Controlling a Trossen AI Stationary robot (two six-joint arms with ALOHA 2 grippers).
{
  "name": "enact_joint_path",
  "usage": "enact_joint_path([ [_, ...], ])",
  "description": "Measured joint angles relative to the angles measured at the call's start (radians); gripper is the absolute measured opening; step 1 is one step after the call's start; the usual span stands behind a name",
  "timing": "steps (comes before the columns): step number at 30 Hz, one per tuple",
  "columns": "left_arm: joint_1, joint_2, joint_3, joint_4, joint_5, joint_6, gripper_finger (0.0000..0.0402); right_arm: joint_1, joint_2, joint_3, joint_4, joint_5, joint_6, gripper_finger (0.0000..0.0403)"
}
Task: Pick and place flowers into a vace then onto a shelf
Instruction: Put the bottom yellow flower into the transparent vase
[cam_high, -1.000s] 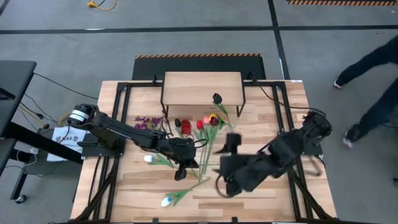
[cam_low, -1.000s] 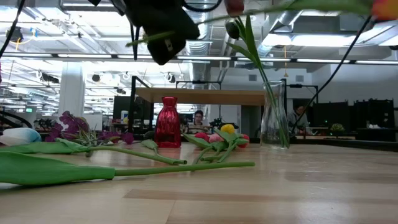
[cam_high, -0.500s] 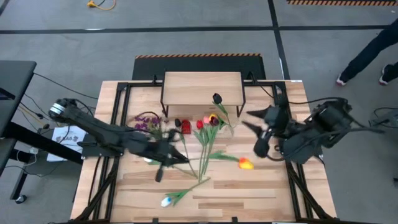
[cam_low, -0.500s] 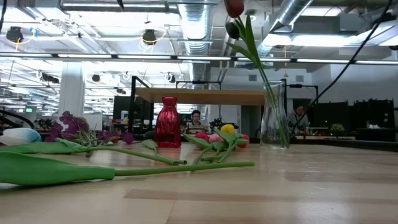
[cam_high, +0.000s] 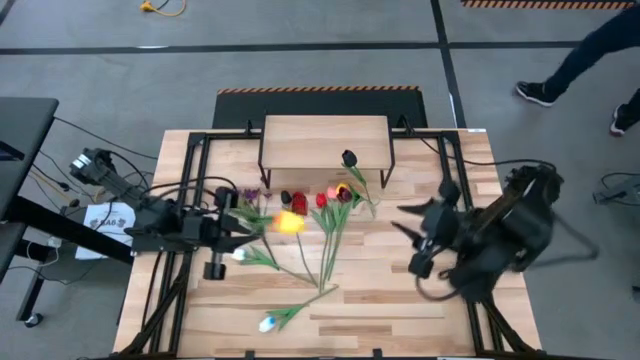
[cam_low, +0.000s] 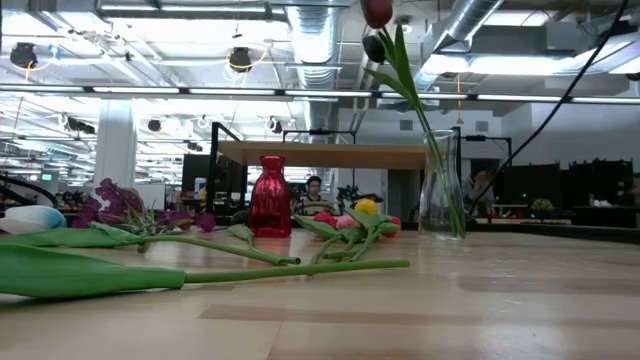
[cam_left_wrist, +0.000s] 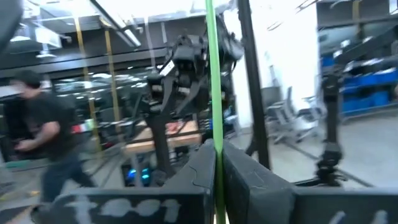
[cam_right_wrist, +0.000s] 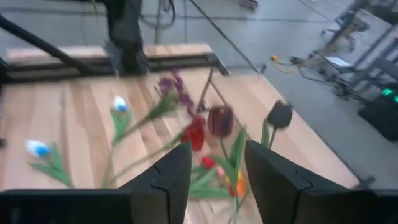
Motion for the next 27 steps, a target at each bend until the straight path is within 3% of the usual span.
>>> enact_joint_path([
  [6,0.027,-0.059,-0.114,0.043,0.091,-0.086,0.0000,0.004,-0.007,-0.327,0.211,-0.057,0.162,0.0129],
  [11,0.027,-0.031,-0.120,0.045,0.101,-0.096,0.0000,-0.005,-0.006,-0.651,0.755,-0.104,0.113,0.0122],
  [15,0.027,-0.017,-0.120,0.048,0.117,-0.080,0.0000,-0.027,0.002,-0.910,1.447,-0.187,-0.117,0.0117],
  [18,0.027,-0.015,-0.120,0.036,0.172,-0.083,0.0000,-0.068,0.029,-1.063,2.024,-0.353,-0.405,0.0111],
  [20,0.027,-0.016,-0.120,0.018,0.203,-0.097,0.0000,-0.109,0.054,-1.129,2.309,-0.467,-0.584,0.0106],
  [22,0.026,-0.015,-0.120,-0.001,0.209,-0.113,0.0000,-0.157,0.069,-1.159,2.466,-0.572,-0.725,0.0100],
  [27,0.025,0.033,-0.120,-0.003,0.198,-0.158,0.0000,-0.278,0.069,-1.167,2.517,-0.743,-0.857,0.0095],
])
